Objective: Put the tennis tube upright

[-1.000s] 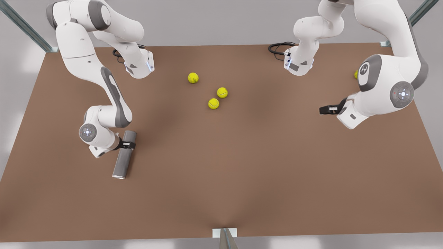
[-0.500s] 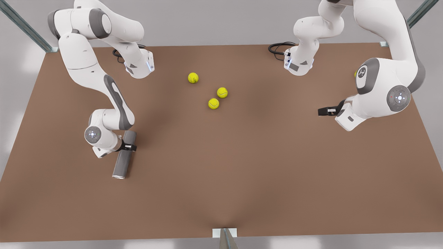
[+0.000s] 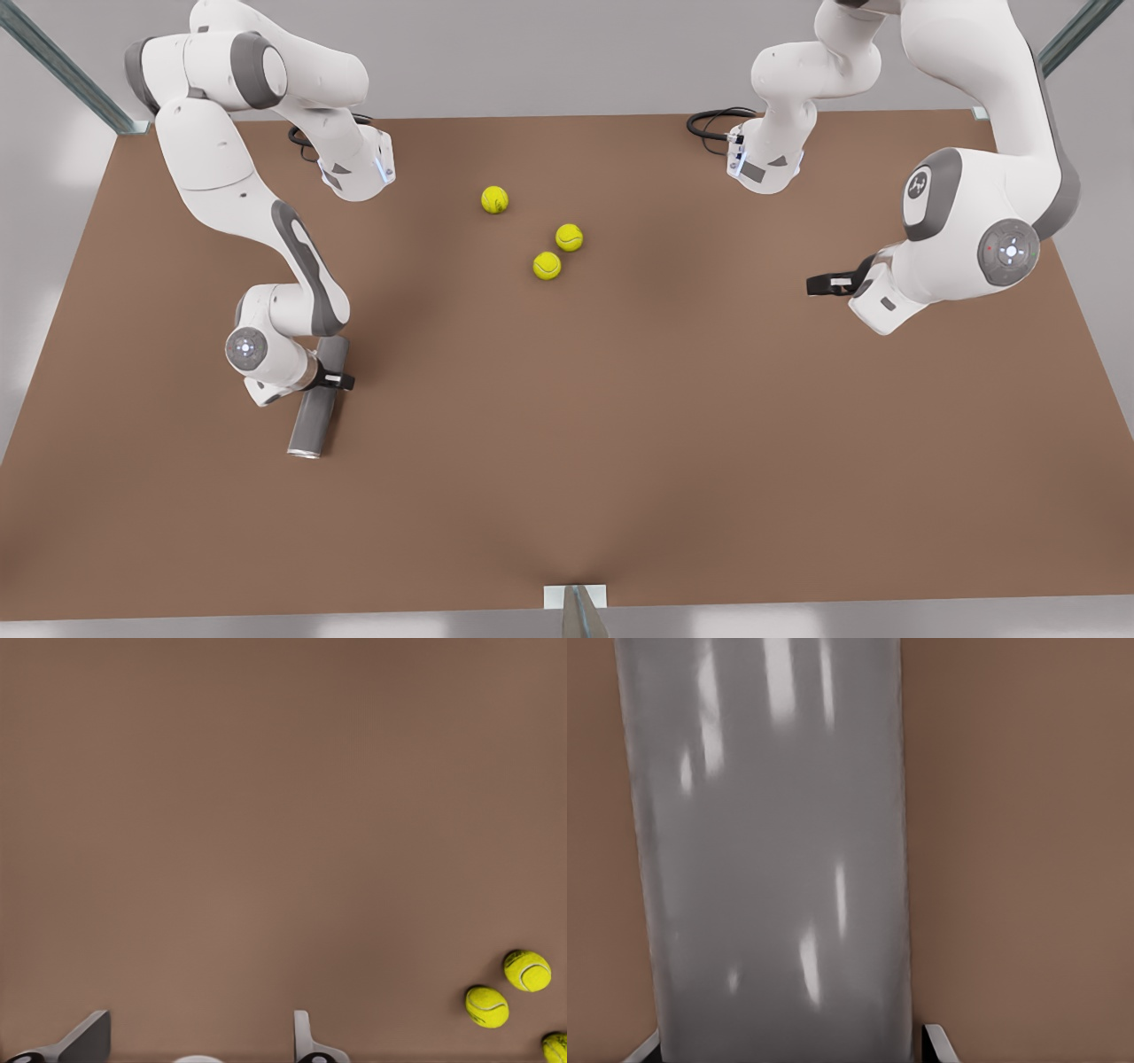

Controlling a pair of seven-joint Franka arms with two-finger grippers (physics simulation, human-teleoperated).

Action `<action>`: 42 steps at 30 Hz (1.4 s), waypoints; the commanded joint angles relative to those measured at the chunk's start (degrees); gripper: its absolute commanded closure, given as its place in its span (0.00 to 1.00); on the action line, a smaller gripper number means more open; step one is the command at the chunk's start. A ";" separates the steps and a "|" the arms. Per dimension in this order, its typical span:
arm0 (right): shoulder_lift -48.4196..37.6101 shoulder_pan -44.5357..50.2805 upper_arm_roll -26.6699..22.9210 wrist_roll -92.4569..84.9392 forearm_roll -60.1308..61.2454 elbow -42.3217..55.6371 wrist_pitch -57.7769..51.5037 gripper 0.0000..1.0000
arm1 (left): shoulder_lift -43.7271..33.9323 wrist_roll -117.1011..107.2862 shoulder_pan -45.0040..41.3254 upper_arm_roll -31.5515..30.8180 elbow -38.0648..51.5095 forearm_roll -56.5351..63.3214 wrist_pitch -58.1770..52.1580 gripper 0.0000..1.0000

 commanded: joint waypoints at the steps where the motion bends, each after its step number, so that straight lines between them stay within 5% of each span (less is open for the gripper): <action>1: 0.03 -0.04 0.00 0.97 0.08 0.02 0.38 0.00 | -0.02 -0.62 0.01 -0.04 0.02 0.05 -0.21 0.00; 2: 0.03 -0.04 0.00 0.88 0.08 0.02 0.38 0.05 | 0.07 -0.62 0.01 -0.04 0.02 0.05 -0.21 0.00; 4: 0.12 -0.13 0.00 0.18 -0.01 0.37 0.29 0.30 | 0.07 -0.62 0.01 -0.04 0.02 0.05 -0.21 0.00; 6: 0.12 -0.13 0.00 0.09 -0.01 0.46 0.29 0.33 | 0.42 -0.71 0.01 -0.04 0.02 0.05 -0.21 0.00; 15: -3.13 0.14 0.70 -3.25 -0.62 1.77 -3.84 0.33 | 1.12 -1.06 0.01 -0.04 0.11 0.05 -0.65 0.00; 24: -4.54 17.71 0.88 -18.01 -2.64 8.80 -4.63 0.33 | 1.74 -1.50 -0.26 -0.21 -1.03 -0.39 1.64 0.00; 28: 0.20 25.97 0.79 -26.97 -3.61 16.01 -4.63 0.33 | 2.00 -1.50 -0.26 -0.21 -1.21 -0.39 2.07 0.00; 32: 2.40 30.46 0.88 -40.24 -17.06 20.23 -3.93 0.33 | 2.09 -1.50 -0.26 -0.21 -2.17 -0.39 2.69 0.00; 42: 8.64 38.10 1.06 -68.46 -18.38 23.31 -2.08 0.33 | 3.15 -0.97 -0.43 -0.30 -9.73 -5.49 16.67 0.00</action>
